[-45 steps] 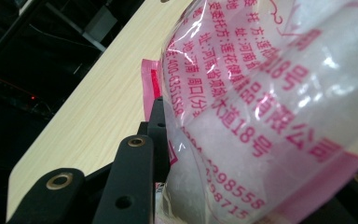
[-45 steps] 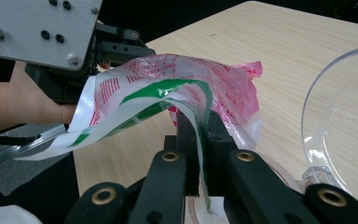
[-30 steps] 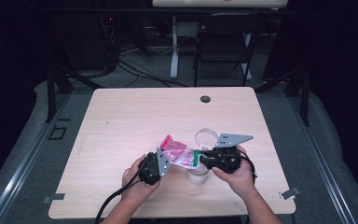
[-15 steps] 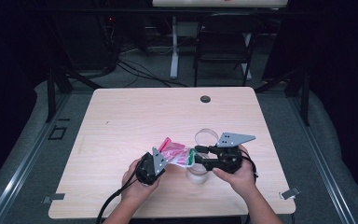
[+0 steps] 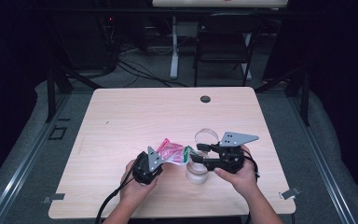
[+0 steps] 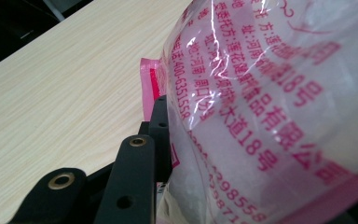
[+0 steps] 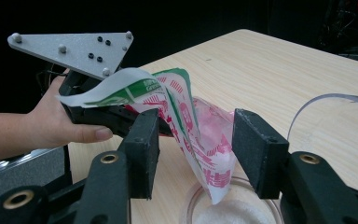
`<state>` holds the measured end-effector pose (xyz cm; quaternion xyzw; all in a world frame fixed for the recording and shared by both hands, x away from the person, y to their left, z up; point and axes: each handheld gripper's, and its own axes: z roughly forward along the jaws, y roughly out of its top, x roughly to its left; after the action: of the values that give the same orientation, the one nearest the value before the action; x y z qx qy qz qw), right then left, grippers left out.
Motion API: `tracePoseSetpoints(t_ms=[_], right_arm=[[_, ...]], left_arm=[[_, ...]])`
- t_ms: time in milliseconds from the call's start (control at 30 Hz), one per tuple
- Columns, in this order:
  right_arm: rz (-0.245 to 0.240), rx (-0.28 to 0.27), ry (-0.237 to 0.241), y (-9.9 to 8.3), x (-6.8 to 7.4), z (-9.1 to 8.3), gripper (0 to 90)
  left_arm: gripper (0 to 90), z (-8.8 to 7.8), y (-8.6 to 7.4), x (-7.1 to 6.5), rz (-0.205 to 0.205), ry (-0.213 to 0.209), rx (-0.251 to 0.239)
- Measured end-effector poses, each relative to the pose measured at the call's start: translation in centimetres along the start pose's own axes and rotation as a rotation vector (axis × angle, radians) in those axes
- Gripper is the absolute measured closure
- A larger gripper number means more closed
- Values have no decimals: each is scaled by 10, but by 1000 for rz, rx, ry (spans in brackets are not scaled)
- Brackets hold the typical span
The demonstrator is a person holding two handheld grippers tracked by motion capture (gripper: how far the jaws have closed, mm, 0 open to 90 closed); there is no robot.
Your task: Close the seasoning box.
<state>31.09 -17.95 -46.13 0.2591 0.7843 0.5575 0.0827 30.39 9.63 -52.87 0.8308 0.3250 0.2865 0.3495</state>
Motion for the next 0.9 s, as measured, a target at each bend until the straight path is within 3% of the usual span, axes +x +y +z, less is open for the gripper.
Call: tracePoseSetpoints(t_ms=[367,900], right_arm=[[6,-34,-12,2,-1,-8,516],[24,-49,-26,1,-5,-11,507]], left_arm=[[712,-5,-5,10,-58,-7,-13],[712,-27,-23,36,-101,55,-9]])
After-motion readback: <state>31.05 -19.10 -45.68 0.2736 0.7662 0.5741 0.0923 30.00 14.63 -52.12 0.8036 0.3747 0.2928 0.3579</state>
